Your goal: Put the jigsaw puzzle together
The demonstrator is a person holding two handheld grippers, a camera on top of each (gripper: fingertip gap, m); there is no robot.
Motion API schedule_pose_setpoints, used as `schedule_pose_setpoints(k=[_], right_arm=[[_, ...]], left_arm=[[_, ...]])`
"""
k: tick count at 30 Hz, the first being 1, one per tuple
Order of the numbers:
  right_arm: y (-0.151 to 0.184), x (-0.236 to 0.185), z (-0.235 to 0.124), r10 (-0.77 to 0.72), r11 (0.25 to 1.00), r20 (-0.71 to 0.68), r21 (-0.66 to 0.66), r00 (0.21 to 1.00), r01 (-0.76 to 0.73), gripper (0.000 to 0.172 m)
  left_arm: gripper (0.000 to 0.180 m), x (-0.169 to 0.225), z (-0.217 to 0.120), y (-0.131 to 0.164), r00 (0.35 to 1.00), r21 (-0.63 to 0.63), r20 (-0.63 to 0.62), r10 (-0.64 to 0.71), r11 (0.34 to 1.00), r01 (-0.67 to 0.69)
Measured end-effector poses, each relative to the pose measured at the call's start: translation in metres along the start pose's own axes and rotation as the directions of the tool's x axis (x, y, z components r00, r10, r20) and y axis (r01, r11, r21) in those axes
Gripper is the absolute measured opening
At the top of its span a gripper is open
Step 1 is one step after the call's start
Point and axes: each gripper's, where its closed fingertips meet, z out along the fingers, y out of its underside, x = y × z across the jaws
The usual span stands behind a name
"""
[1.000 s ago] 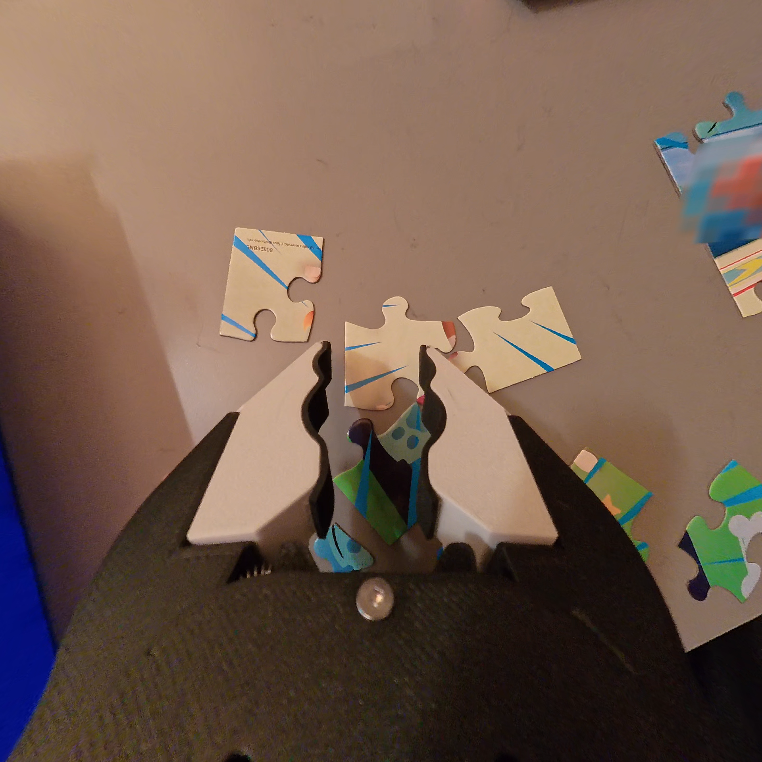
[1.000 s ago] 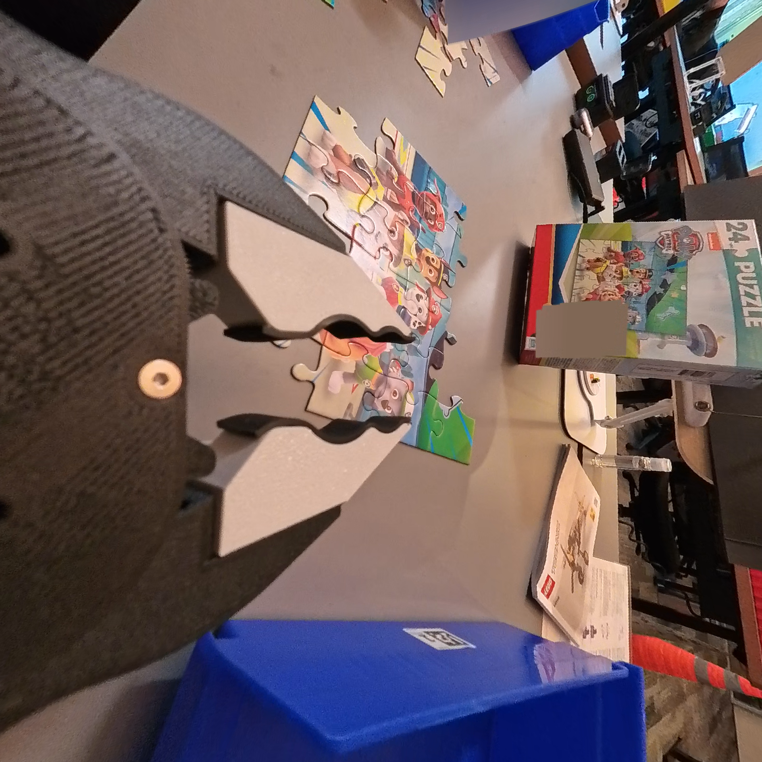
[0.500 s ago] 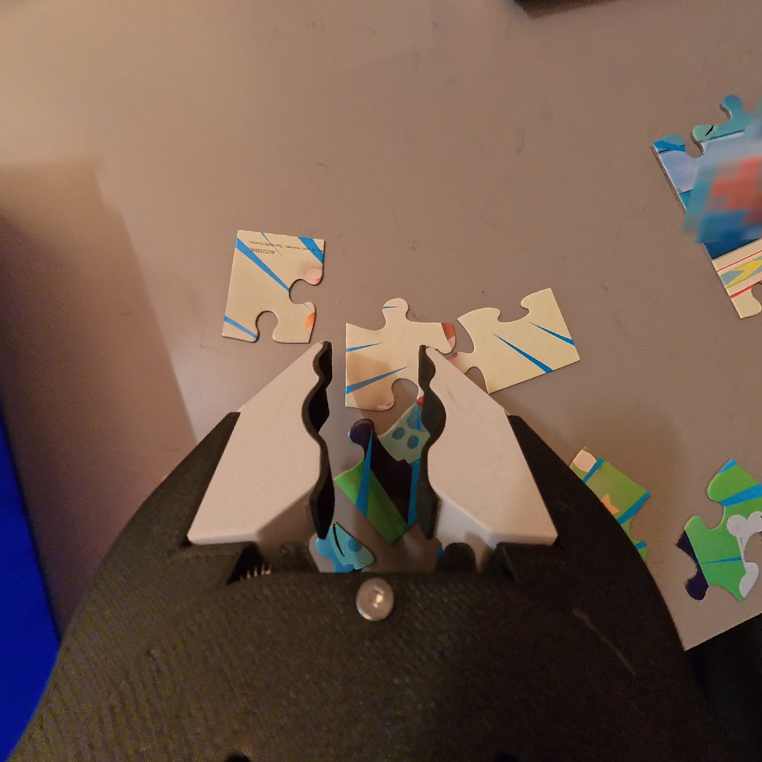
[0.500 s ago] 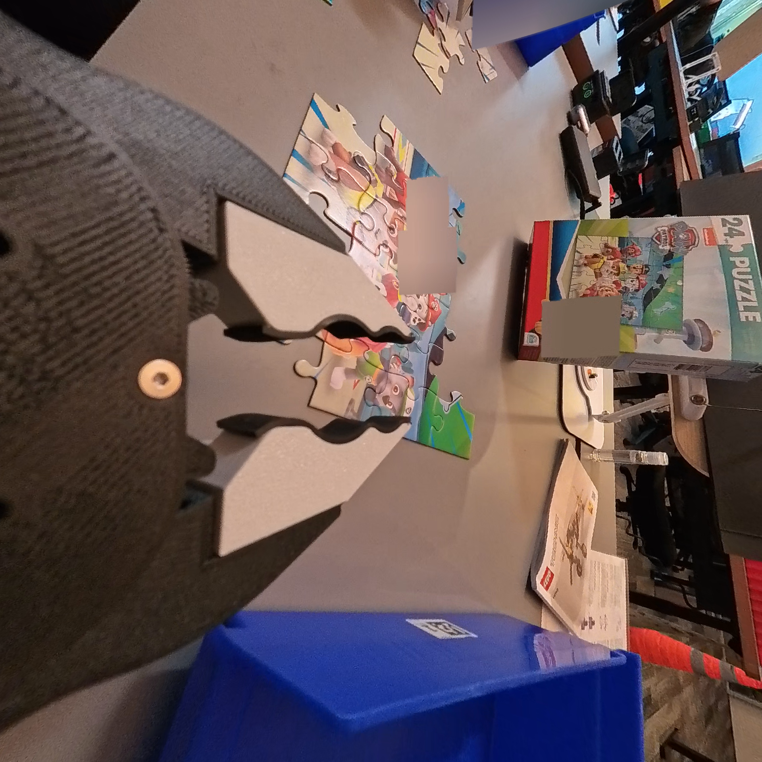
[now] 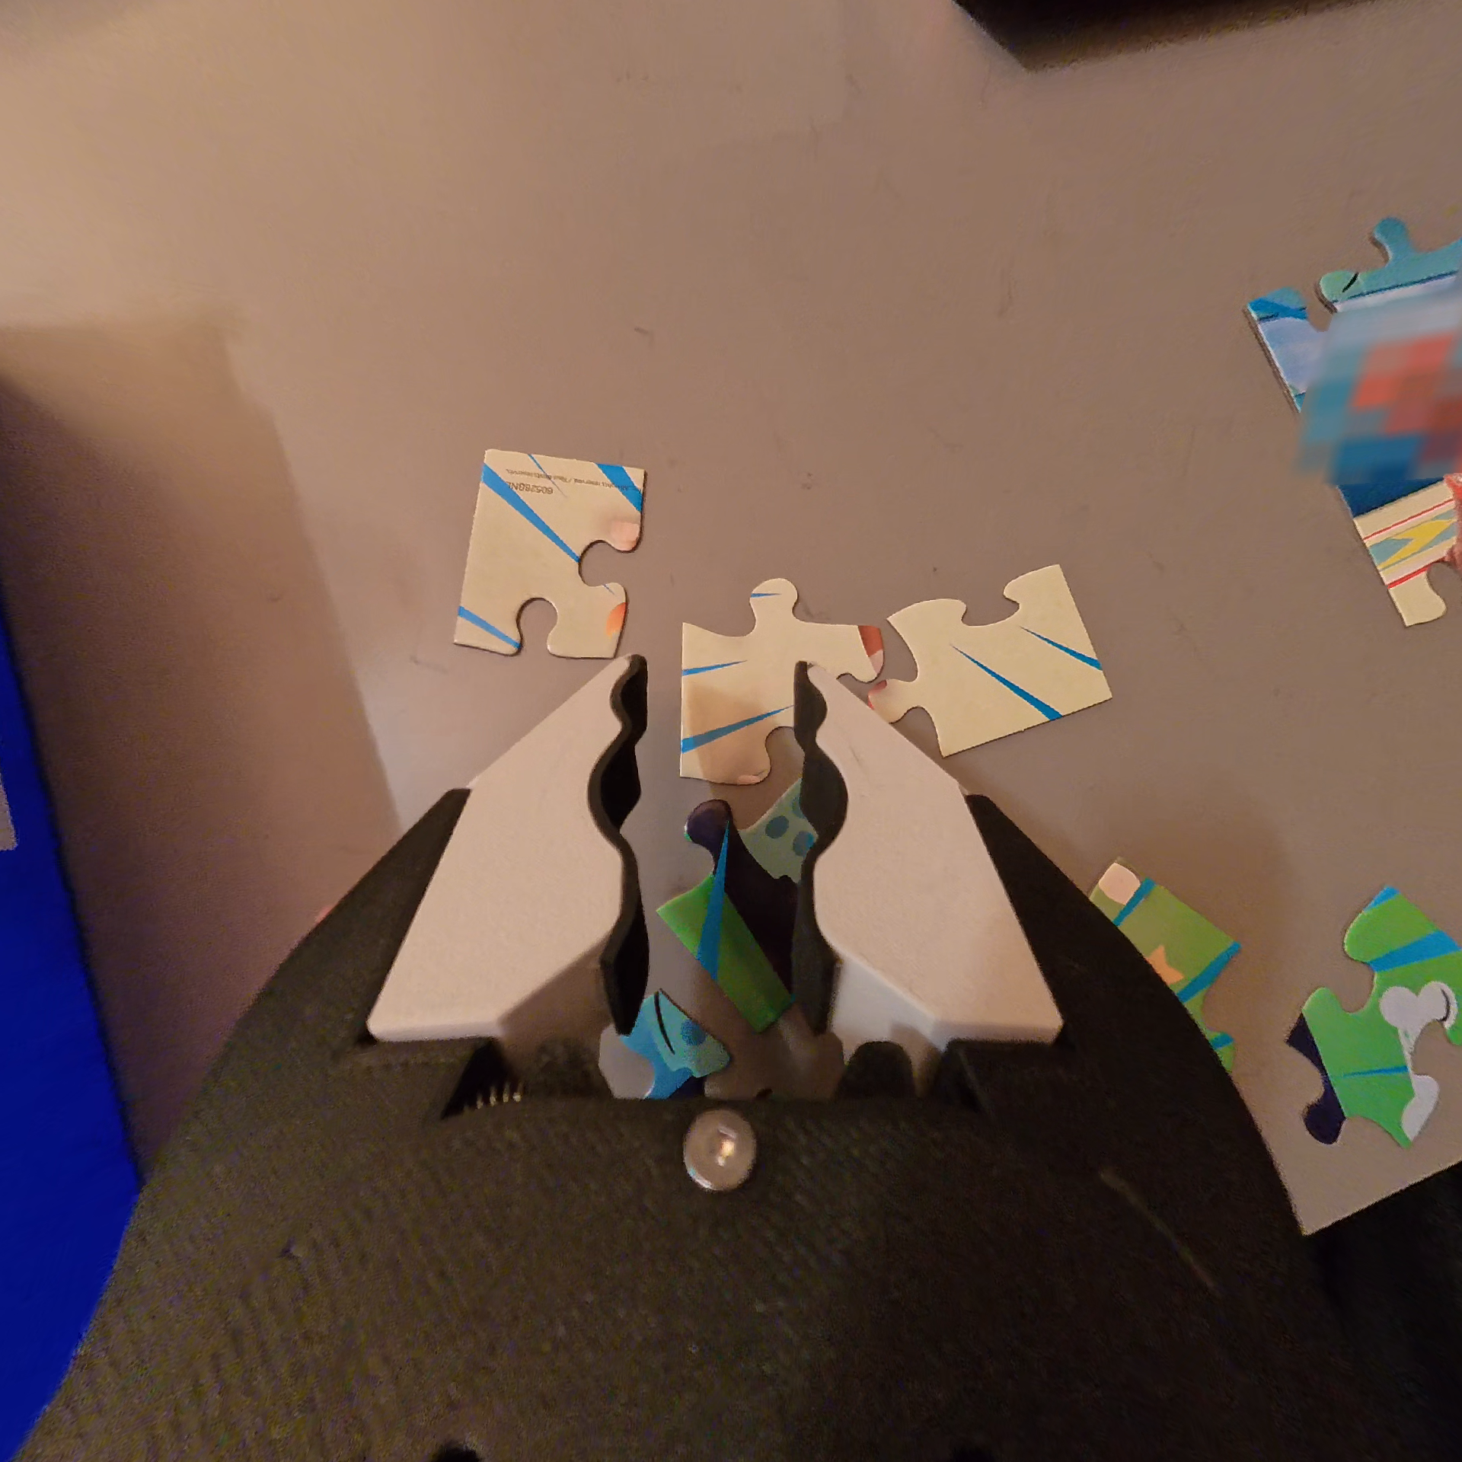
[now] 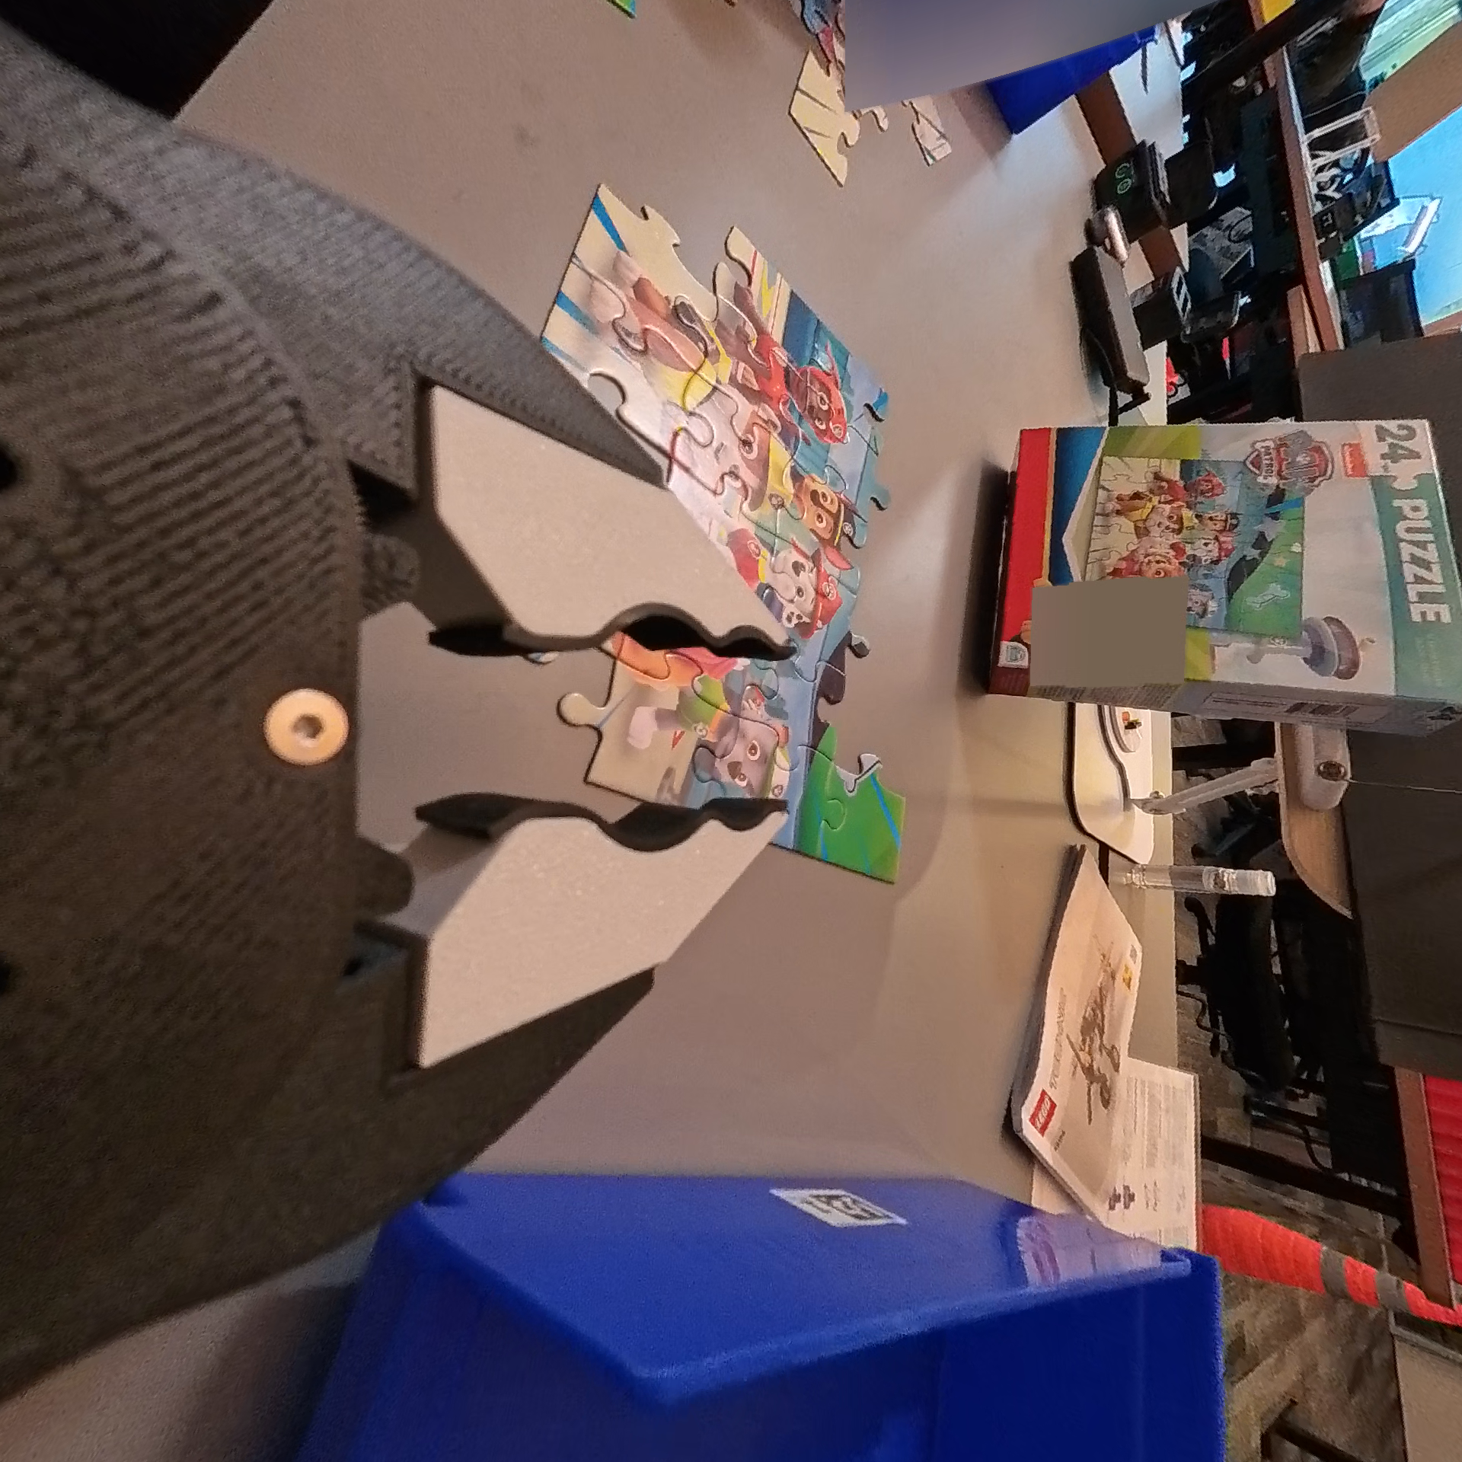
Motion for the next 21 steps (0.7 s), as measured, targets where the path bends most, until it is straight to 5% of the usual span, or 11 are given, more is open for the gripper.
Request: schedule_pose_setpoints(k=[15, 21], right_arm=[[0.001, 0.001, -0.001, 0.007, 1.000, 0.000, 0.002, 1.000, -0.007, 0.034], [0.001, -0.002, 0.001, -0.006, 1.000, 0.003, -0.004, 1.000, 0.006, 0.034]], left_arm=[[0.031, -0.002, -0.001, -0.003, 1.000, 0.008, -0.006, 0.017, 1.000, -0.016], [0.034, 0.013, 0.001, -0.010, 0.970, 0.028, -0.158, 0.183, 0.983, -0.181]])
